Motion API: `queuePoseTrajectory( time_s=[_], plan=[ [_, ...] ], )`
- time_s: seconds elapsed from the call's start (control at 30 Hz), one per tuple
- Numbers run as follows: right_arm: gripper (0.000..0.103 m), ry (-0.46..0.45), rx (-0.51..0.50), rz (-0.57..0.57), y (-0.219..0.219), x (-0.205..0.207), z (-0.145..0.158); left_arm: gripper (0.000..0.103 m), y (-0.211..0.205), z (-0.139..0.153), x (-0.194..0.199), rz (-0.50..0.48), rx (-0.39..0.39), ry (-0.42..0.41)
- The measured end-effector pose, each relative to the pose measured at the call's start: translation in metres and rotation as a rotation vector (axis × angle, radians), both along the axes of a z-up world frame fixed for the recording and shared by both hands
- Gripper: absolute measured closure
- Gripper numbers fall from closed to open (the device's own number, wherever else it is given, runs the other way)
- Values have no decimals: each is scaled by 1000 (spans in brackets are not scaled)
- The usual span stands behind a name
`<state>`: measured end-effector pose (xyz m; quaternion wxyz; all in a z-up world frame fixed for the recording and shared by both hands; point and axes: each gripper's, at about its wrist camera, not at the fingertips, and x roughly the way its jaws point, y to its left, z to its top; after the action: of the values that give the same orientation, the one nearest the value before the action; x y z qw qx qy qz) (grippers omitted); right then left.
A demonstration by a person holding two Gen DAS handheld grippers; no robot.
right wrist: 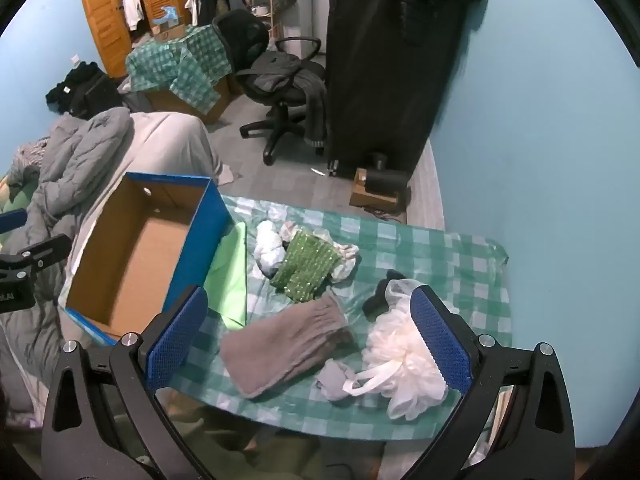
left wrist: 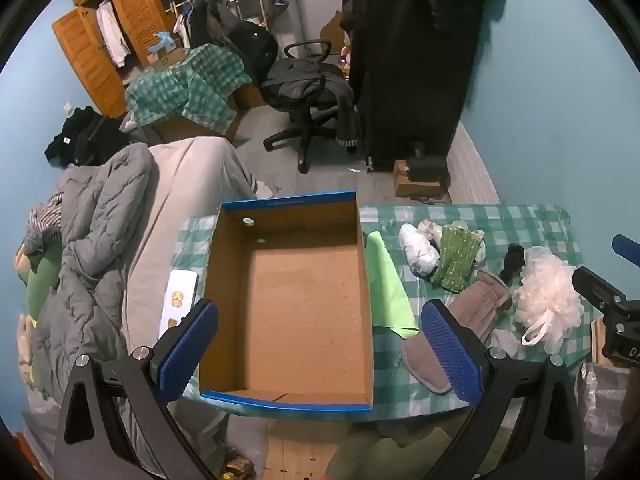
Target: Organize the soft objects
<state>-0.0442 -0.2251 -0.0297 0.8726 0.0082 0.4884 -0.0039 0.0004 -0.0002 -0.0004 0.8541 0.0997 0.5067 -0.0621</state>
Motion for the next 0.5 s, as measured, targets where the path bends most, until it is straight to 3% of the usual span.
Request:
queuePoseTrajectory(
  time_s=[0.5],
  plan=[
    [3, 0, 2, 1, -1, 1, -3, 1, -9, 0, 4, 8, -31, 18]
  ],
)
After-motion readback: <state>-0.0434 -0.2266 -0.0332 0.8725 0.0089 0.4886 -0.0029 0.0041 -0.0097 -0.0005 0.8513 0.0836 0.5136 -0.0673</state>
